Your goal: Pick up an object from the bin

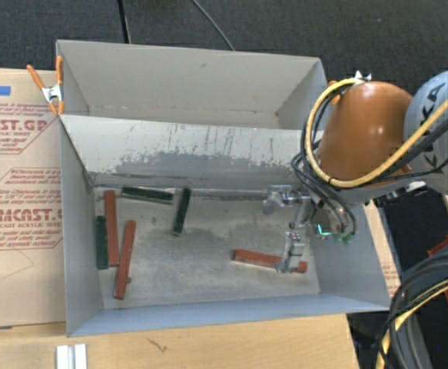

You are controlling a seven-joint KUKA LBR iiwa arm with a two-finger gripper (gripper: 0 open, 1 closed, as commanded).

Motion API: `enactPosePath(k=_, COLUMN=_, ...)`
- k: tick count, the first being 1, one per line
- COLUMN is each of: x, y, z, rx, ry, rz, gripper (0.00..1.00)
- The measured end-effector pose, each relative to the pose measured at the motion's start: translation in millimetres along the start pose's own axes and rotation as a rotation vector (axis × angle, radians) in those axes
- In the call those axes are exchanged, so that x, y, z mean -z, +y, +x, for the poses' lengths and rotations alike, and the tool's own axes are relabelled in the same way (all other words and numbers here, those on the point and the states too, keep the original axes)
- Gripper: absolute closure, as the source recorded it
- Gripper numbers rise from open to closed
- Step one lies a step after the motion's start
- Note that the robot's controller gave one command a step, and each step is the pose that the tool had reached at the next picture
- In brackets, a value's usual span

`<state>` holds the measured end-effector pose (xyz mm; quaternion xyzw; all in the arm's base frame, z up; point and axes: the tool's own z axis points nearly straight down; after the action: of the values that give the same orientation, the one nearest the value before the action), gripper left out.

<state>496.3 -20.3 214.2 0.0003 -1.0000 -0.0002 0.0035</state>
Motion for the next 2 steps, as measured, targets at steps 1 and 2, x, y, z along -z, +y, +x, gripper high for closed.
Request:
enactPosePath(k=1, x=4, y=0, z=-1.7, rx=0.0, ry=-0.008, rz=0.0, gripper=0.0)
enactPosePath(k=2, x=-79, y=-13, z=-18.3, rx=-0.054, ry=-0.013, rz=-0.001, gripper=0.0)
